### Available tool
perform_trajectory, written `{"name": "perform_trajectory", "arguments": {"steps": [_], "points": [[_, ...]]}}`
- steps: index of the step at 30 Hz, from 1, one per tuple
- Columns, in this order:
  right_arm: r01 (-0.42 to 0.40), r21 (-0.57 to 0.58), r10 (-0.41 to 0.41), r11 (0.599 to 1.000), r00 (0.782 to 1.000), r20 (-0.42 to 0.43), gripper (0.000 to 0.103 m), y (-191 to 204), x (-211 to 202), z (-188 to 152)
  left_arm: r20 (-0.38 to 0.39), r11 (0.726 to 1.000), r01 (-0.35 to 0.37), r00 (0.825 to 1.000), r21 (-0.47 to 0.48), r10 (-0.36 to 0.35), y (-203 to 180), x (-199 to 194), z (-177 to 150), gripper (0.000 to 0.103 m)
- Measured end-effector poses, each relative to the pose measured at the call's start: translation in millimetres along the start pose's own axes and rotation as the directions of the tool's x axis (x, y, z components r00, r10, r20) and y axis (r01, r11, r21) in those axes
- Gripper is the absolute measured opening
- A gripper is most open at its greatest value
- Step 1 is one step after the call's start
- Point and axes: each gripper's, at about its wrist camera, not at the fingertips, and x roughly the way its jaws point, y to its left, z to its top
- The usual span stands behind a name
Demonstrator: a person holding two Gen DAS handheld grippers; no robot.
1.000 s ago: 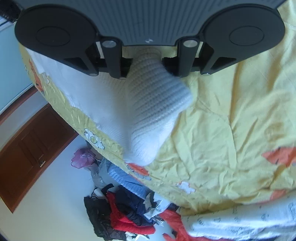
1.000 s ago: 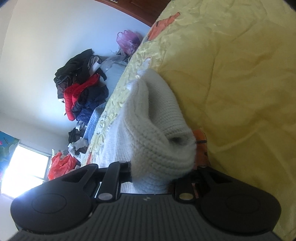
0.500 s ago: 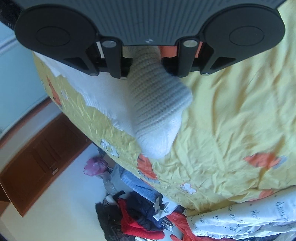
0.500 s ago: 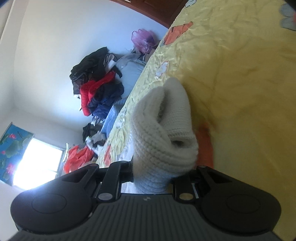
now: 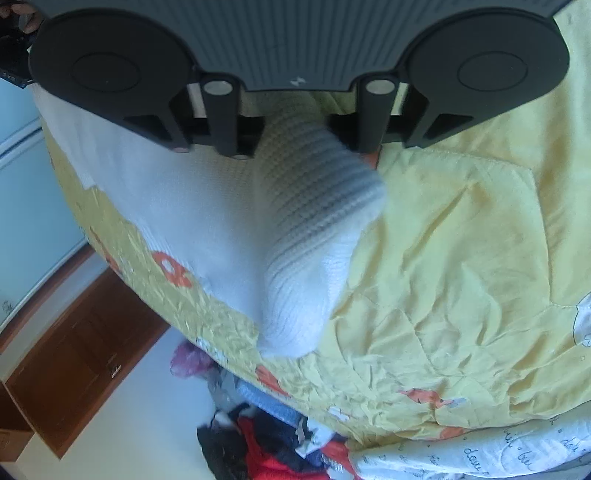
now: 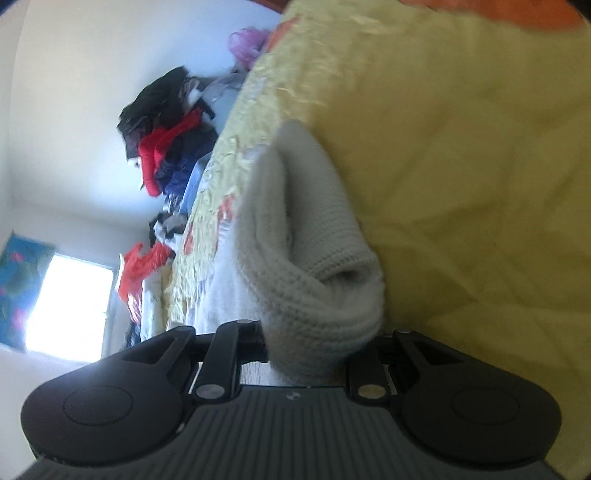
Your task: Fold small clothes
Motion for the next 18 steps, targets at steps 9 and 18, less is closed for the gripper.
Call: {"name": "perform_trajectory", "arguments": {"steps": [9, 18], "points": [[0.158, -0.284, -0.123, 0.946, 0.983, 0.135, 0.059, 27, -64, 25, 0.221, 0.991, -0.113, 0.971, 0.067, 0.095, 26, -65, 35, 0.071], [0.226, -0.73, -0.146, 0.645, 0.974, 0.173, 0.059, 138, 23, 72, 0.256, 0.967, -0.157, 0.961, 0.203, 0.102, -32, 7, 129, 0.085]]}}
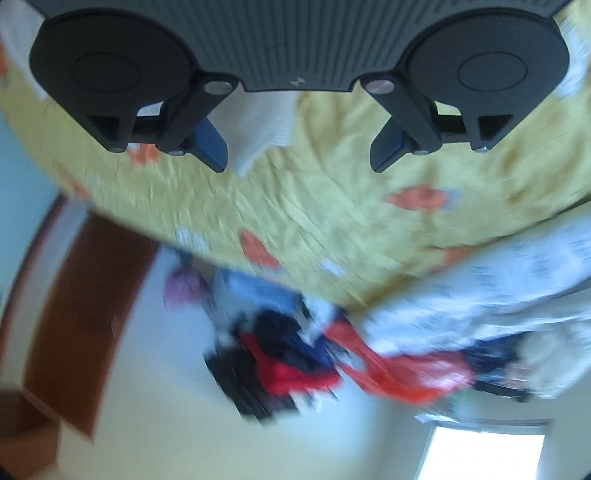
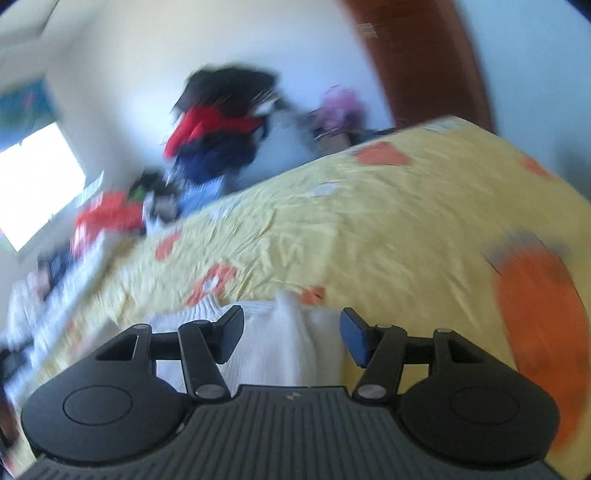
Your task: Fold small clothes
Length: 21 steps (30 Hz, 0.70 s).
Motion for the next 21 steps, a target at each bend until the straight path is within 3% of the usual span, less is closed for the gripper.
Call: {"name": "perform_trajectory", "arguments": {"steps": [4, 6, 9, 10, 11, 12, 13, 14, 16, 19, 21], "points": [[0.013, -0.112, -0.026, 0.994, 0.993, -0.119, 0.055, 15, 61, 21, -0.144, 0.992, 0.058, 0.989, 0.115, -0.041, -42, 61, 1, 0.085], [-0.006, -0.12, -0.018, 0.993, 0.98, -0.196, 0.055, 17, 84, 23, -0.238, 0.988, 0.059, 0.971, 0.139, -0.025, -54, 91, -5, 0.085], [0.027, -0.156, -0.069, 0.987, 0.96, -0.27, 0.043, 15, 103, 14, -0.329, 0.988, 0.029, 0.944, 0.153, 0.023, -56, 123, -16, 0.084], [0.028, -0.156, -0.072, 0.987, 0.956, -0.286, 0.03, 13, 107, 10, -0.331, 0.988, 0.029, 0.943, 0.151, 0.023, -55, 126, -17, 0.083], [0.011, -0.132, -0.049, 0.991, 0.954, -0.294, 0.022, 12, 111, 8, -0.325, 0.99, 0.031, 0.946, 0.138, 0.016, -55, 127, -16, 0.072], [-0.014, -0.104, -0.018, 0.994, 0.953, -0.303, 0.014, 9, 113, 7, -0.315, 0.991, 0.027, 0.949, 0.131, 0.016, -53, 127, -14, 0.058], [-0.027, -0.09, -0.002, 0.996, 0.954, -0.301, 0.014, 8, 112, 7, -0.305, 0.99, 0.022, 0.952, 0.137, 0.021, -51, 124, -12, 0.031], [-0.021, -0.099, -0.007, 0.995, 0.961, -0.275, 0.013, 8, 109, 8, -0.3, 0.99, 0.032, 0.954, 0.137, 0.011, -51, 122, -9, 0.025], [-0.008, -0.093, -0.01, 0.996, 0.981, -0.196, 0.012, 9, 100, 15, -0.271, 0.987, 0.034, 0.963, 0.16, 0.011, -51, 115, -2, 0.018], [-0.033, 0.005, 0.034, 0.999, 0.997, -0.067, 0.012, 0, 78, 25, -0.149, 0.982, -0.022, 0.988, 0.186, 0.05, -50, 96, -1, 0.015], [0.01, 0.02, -0.008, 1.0, 0.995, -0.104, 0.012, -11, 91, 17, -0.16, 0.985, -0.072, 0.982, 0.159, 0.098, -44, 108, -6, 0.015]]}}
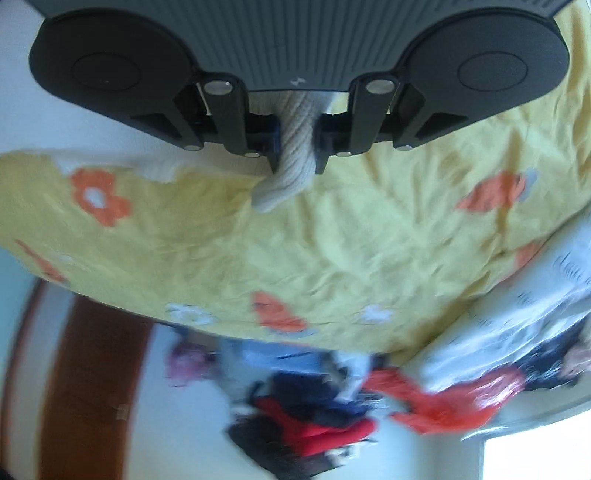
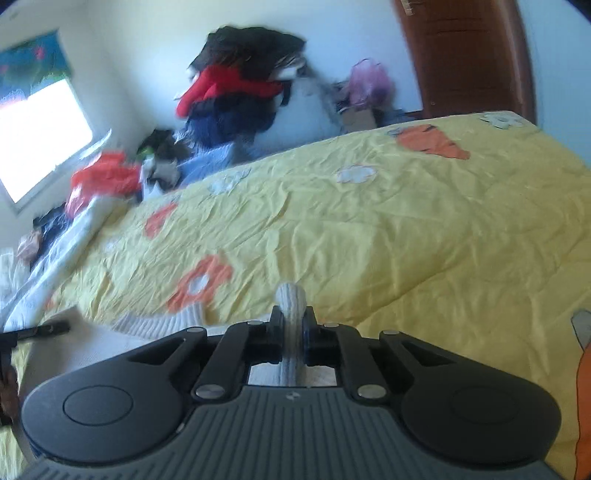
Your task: Fold small clothes
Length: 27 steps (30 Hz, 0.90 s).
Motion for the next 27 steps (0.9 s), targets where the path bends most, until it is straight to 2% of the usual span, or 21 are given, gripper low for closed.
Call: {"name": "perform_trajectory", "arguments": {"steps": [2, 4, 5, 7, 8, 11, 13, 14, 16, 17, 18, 20, 21, 22, 23, 24, 27], "points": [[0.042, 0.004, -0.042, 0.999, 0.997, -0.067, 0.012, -6, 22, -14, -0.053, 1.0, -0.01, 0.999, 0.006, 0.01, -2, 18, -7, 0.015], [0.048, 0.007, -0.048, 0.999, 0.998, -0.045, 0.016, -3, 22, -20, -0.027, 0.999, -0.031, 0.999, 0.043, 0.032, -9, 12, -7, 0.018], [0.056, 0.017, -0.056, 0.998, 0.998, -0.041, 0.025, -2, 20, -18, -0.016, 0.998, -0.029, 0.999, 0.062, 0.03, -11, 7, -6, 0.019], [0.079, 0.025, -0.078, 0.997, 0.997, -0.024, 0.057, 1, 8, -15, 0.013, 0.995, -0.041, 0.999, 0.094, 0.04, -13, -7, -5, 0.023], [0.094, 0.014, -0.094, 0.995, 0.996, 0.005, 0.062, 5, -2, -11, 0.037, 0.992, -0.057, 0.998, 0.109, 0.054, -14, -18, -4, 0.023], [0.112, -0.008, -0.109, 0.994, 0.981, 0.161, 0.064, 21, -45, -7, 0.158, 0.984, -0.118, 0.983, 0.132, 0.096, -24, -59, -8, 0.024], [0.037, 0.011, -0.039, 0.999, 0.963, 0.266, 0.063, 36, -70, -11, 0.203, 0.988, -0.071, 0.978, 0.14, 0.042, -38, -75, -10, 0.025], [-0.027, 0.008, 0.024, 1.0, 0.957, 0.29, 0.065, 48, -75, -16, 0.196, 0.988, -0.031, 0.981, 0.153, 0.001, -49, -75, -10, 0.028], [-0.071, -0.053, 0.082, 0.996, 0.967, 0.243, 0.073, 74, -60, -24, 0.15, 0.982, 0.016, 0.988, 0.191, -0.045, -71, -59, -11, 0.03], [-0.054, -0.101, 0.074, 0.993, 0.975, 0.209, 0.072, 84, -44, -27, 0.129, 0.98, 0.003, 0.991, 0.2, -0.029, -79, -46, -12, 0.03], [-0.009, -0.142, 0.035, 0.99, 0.982, 0.185, 0.072, 92, -28, -31, 0.1, 0.978, -0.012, 0.995, 0.207, -0.009, -85, -31, -14, 0.03], [0.123, -0.187, -0.1, 0.975, 0.987, 0.129, 0.07, 94, 7, -38, 0.027, 0.976, -0.05, 0.999, 0.213, 0.045, -90, -2, -18, 0.029], [0.182, -0.204, -0.162, 0.962, 0.981, 0.108, 0.068, 91, 21, -42, 0.006, 0.977, -0.065, 0.998, 0.204, 0.065, -87, 9, -22, 0.029], [0.232, -0.196, -0.22, 0.953, 0.972, 0.082, 0.068, 84, 32, -44, 0.014, 0.98, -0.047, 0.999, 0.193, 0.045, -81, 14, -26, 0.03], [0.237, -0.143, -0.233, 0.961, 0.971, 0.042, 0.068, 72, 42, -47, 0.038, 0.984, -0.025, 0.999, 0.175, 0.018, -75, 14, -29, 0.031], [0.205, -0.098, -0.199, 0.974, 0.978, 0.065, 0.069, 66, 37, -47, 0.039, 0.987, -0.009, 0.999, 0.16, 0.003, -70, 14, -30, 0.031], [0.19, -0.077, -0.185, 0.979, 0.98, 0.068, 0.069, 60, 45, -44, 0.045, 0.995, 0.038, 0.998, 0.092, -0.042, -59, 19, -31, 0.033]]}}
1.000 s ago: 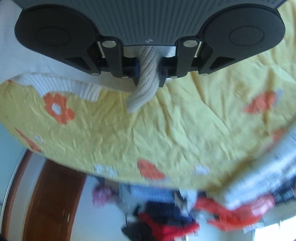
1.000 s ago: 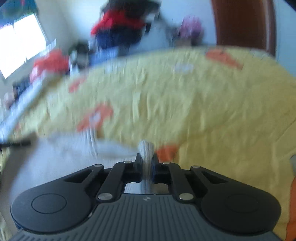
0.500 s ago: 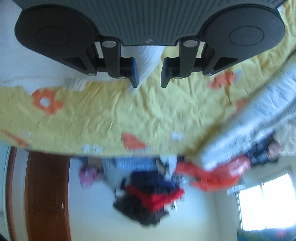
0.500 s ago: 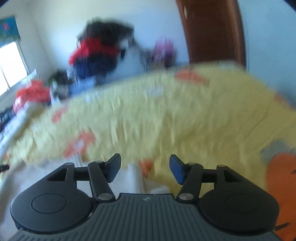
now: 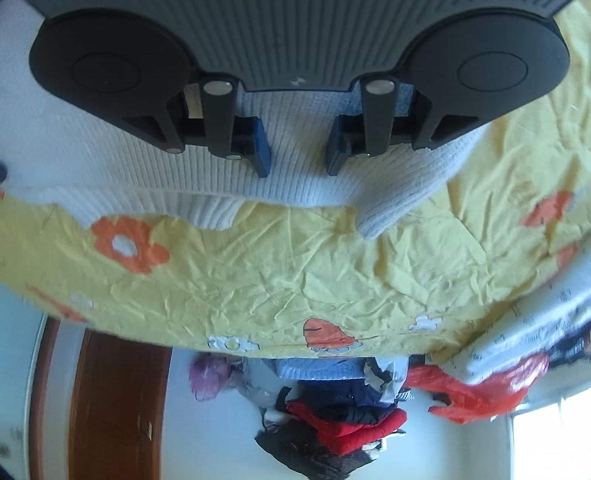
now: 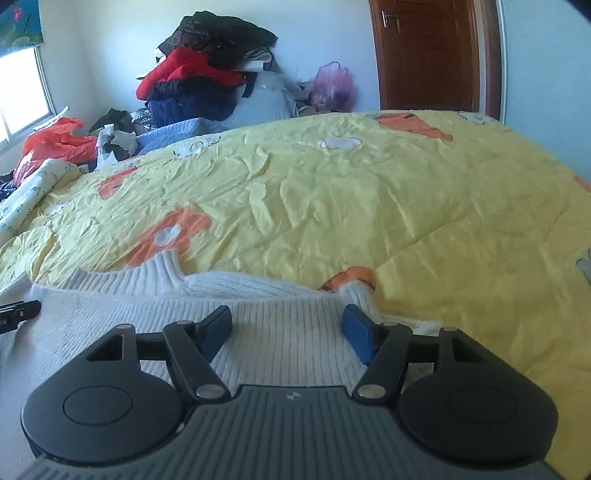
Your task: Fold small clothes
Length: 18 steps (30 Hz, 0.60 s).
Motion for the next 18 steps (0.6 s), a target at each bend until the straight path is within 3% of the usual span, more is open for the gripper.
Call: {"name": "perform_trajectory", "arguments": {"steps": [5, 8, 10, 11, 12, 13, 15, 18], "points": [[0.046, -0.067, -0.047, 0.997, 0.999, -0.011, 0.072, 13, 1, -2, 0.003, 0.999, 0.017, 1.0, -0.027, -0.017, 3, -3, 1, 0.033], [0.086, -0.027, -0.085, 0.996, 0.996, 0.038, 0.063, 13, -30, 3, 0.042, 0.998, -0.048, 0.998, -0.047, 0.05, 9, -40, 1, 0.033], [0.047, -0.036, -0.042, 0.998, 0.991, 0.128, 0.069, 19, -65, 0, 0.13, 0.997, -0.046, 0.99, -0.058, 0.053, 18, -80, -7, 0.039], [0.012, -0.061, -0.002, 0.998, 0.987, 0.163, 0.071, 24, -80, -4, 0.163, 0.998, -0.023, 0.986, -0.065, 0.034, 23, -99, -14, 0.048], [-0.015, -0.088, 0.03, 0.996, 0.984, 0.176, 0.076, 30, -91, -10, 0.172, 0.998, -0.004, 0.985, -0.068, 0.016, 27, -113, -20, 0.058], [-0.026, -0.121, 0.046, 0.992, 0.984, 0.17, 0.076, 36, -98, -17, 0.177, 0.998, 0.021, 0.984, -0.064, -0.01, 29, -124, -27, 0.06], [-0.005, -0.184, 0.034, 0.983, 0.988, 0.154, 0.076, 45, -100, -33, 0.158, 0.998, 0.061, 0.986, -0.022, -0.056, 29, -134, -41, 0.06], [0.042, -0.199, -0.03, 0.979, 0.998, 0.063, 0.075, 40, -82, -55, 0.057, 0.999, 0.038, 0.998, -0.019, -0.037, 35, -117, -63, 0.06]]}}
